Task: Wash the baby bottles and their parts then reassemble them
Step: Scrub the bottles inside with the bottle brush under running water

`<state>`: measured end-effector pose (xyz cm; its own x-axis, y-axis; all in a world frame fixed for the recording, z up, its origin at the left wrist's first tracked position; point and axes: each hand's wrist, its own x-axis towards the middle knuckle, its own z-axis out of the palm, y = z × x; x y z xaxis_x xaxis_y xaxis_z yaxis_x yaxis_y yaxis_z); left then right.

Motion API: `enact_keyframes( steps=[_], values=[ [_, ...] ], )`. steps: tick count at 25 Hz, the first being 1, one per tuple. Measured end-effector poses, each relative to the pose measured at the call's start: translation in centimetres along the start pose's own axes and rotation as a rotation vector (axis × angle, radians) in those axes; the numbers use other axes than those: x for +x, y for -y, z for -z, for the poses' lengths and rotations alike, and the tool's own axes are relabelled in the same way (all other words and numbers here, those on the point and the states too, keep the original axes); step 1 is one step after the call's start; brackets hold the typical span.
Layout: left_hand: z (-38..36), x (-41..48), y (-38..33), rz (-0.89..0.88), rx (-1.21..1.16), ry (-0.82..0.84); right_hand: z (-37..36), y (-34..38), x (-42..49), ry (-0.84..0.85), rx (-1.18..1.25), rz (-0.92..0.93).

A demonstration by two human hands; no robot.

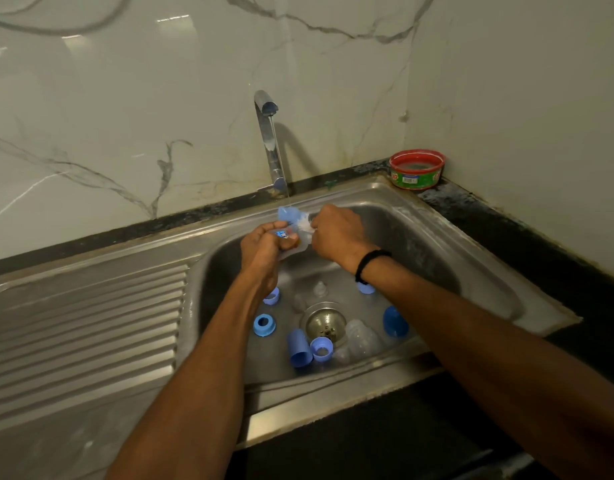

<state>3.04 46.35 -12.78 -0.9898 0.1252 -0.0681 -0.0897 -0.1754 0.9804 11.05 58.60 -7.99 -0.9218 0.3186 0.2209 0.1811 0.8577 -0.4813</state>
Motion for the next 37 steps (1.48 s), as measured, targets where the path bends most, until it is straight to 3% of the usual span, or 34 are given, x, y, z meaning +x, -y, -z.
enact_keyframes(
  steps=[3, 6, 9, 16, 20, 22, 27, 34, 37],
  values=[
    [0.4, 0.7, 0.1, -0.017, 0.037, -0.049, -0.1, 0.3, -0.5, 0.013, 0.002, 0.024],
    [0.2, -0.4, 0.3, -0.006, -0.002, 0.04, 0.0, 0.0, -0.7, -0.031, 0.024, 0.016],
    [0.6, 0.1, -0.3, -0.031, -0.042, -0.034, 0.3, 0.1, -0.3, 0.028, -0.026, 0.056],
    [0.2, -1.0, -0.1, -0.061, -0.018, -0.007, 0.8, -0.2, -0.3, 0.056, -0.001, 0.042],
    [2.3, -0.6, -0.3, 0.101, -0.148, 0.014, 3.1, -0.9, 0.1, 0.123, 0.033, 0.081],
    [2.8, -1.2, -0.5, 0.183, -0.086, 0.034, 4.2, -1.6, 0.4, 0.139, -0.022, 0.056],
    [2.3, -1.3, -0.6, 0.246, -0.101, 0.08, 4.3, -2.3, 1.1, 0.131, 0.011, -0.026],
    [1.0, -1.3, -0.4, 0.082, -0.103, 0.03, 0.8, 0.0, -0.3, 0.063, -0.026, 0.047],
    [1.0, -1.0, -0.3, -0.021, -0.04, -0.065, 0.0, 0.4, -0.3, 0.061, 0.016, 0.041]
  ],
)
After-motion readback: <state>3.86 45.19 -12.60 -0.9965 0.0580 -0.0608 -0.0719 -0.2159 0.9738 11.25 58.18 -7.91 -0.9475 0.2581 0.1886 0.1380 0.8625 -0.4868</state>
